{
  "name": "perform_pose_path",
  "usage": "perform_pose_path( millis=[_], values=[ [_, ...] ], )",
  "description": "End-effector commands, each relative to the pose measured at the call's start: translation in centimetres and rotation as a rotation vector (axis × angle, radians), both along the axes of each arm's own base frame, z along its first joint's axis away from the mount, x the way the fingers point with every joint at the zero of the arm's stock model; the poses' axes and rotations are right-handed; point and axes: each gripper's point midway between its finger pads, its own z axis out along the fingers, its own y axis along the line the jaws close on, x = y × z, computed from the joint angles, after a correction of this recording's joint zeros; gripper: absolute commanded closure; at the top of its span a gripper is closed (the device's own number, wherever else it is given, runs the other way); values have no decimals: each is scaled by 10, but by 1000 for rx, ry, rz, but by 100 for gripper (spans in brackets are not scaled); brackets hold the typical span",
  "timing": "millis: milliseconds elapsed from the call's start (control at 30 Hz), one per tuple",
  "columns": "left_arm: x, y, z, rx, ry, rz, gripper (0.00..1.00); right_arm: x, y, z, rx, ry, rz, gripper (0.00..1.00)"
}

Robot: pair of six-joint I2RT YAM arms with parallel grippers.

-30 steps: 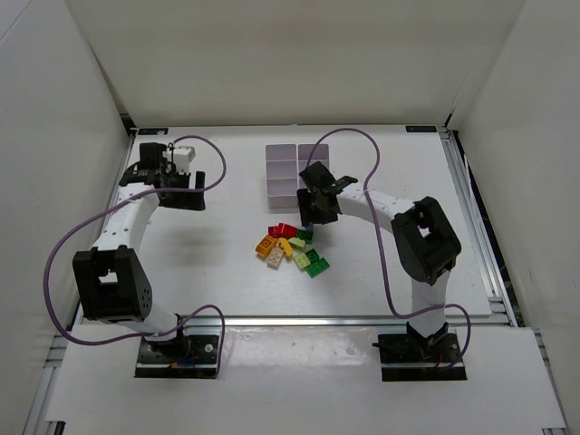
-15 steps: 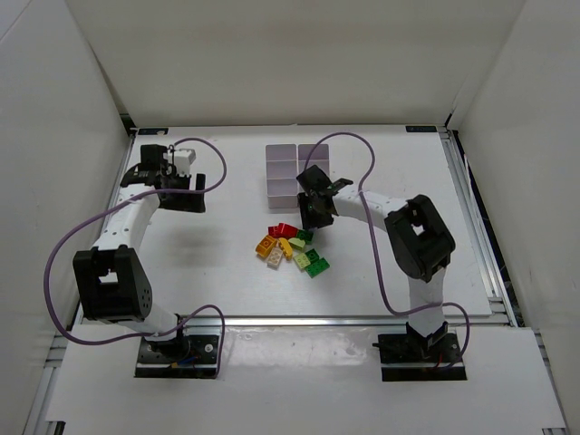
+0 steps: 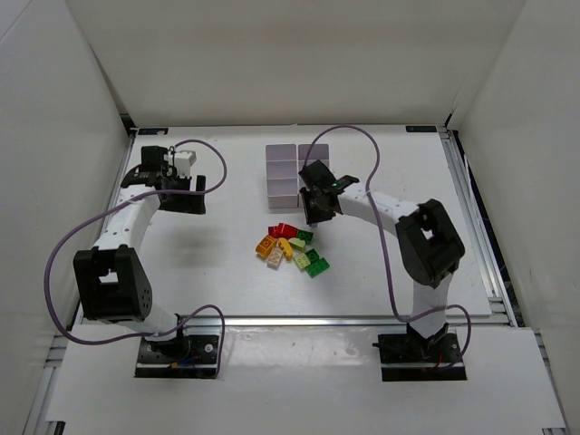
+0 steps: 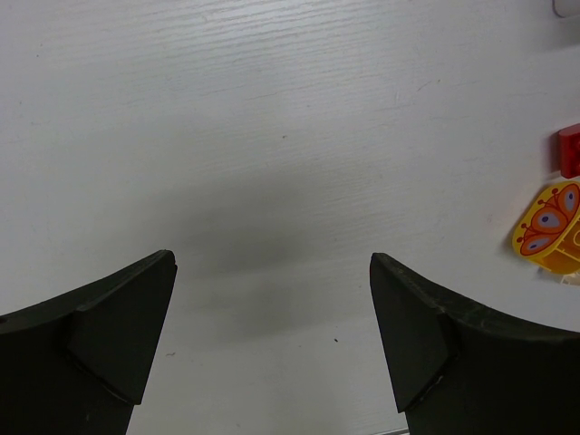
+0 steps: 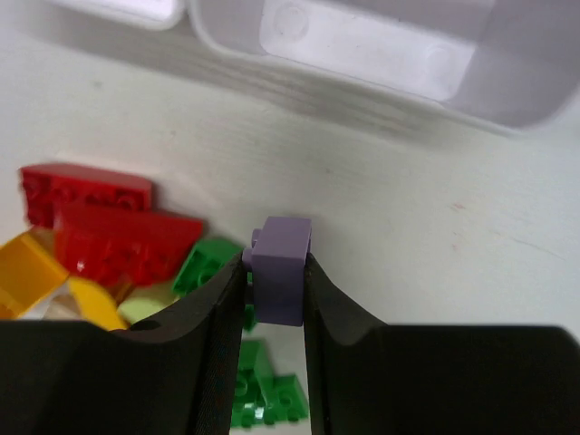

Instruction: Sort the legos into containers by color

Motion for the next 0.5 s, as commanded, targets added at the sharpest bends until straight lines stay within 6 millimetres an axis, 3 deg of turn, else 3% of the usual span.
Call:
perform_pose_path(
  millis=[0,133,167,233,300,333,367,433,467],
  values=[
    [0,-4,16,-7,-56,-22,1,2,-3,67,59,-140,48,90],
    [-1,-9,17,-26,-64,-59,0,-5,-6,119,89,-221,148,93],
    [-2,-10,17,-32,-63,-62,1,-5,-5,144,103,-283,197,93],
    [-1,-12,17,-38,-61,-63,1,-1,-8,173,125,-354,218,91],
    [2,-13,18,-41,-63,-64,1,14,-14,194,107,-423,223,90],
    [2,-15,17,-48,-60,-60,1,22,-17,192,95,-417,217,91],
    [4,-16,17,-49,-58,-59,1,33,-16,208,108,-447,210,91],
    [9,-19,20,-57,-62,-64,1,57,-26,200,99,-419,177,93],
    [10,-19,19,-58,-60,-66,1,69,-26,213,117,-446,164,93]
  ],
)
